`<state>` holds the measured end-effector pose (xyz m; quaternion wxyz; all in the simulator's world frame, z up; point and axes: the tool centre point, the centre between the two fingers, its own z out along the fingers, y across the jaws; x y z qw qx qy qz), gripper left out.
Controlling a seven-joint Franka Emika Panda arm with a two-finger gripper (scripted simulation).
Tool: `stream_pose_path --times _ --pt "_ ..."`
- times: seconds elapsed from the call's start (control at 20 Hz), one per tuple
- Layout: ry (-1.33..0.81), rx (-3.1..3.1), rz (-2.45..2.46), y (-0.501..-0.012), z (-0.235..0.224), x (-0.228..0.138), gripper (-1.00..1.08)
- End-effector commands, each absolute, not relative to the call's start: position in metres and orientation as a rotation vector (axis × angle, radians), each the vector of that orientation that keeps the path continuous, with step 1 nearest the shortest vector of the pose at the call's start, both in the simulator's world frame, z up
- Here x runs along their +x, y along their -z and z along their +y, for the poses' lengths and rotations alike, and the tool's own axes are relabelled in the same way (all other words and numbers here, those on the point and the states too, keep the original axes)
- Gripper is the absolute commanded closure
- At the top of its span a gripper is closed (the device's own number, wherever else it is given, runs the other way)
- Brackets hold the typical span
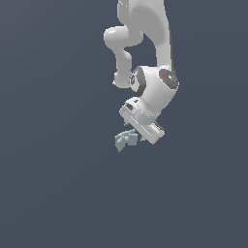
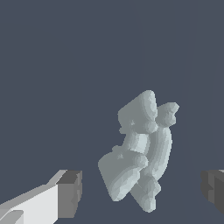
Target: Pick up the object and move it to a goal position.
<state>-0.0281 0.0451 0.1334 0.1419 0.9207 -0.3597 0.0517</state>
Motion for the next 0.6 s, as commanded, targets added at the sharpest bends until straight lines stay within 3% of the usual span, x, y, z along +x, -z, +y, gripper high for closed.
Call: stream_pose_path --times 0.0,0.55 --pt "-0.172 2.62 -1.09 -0.1314 0.0463 -0.0298 -1.0" --pt "-0.284 2.457 -1.301 -0.1238 0.0513 -0.0367 -1.0"
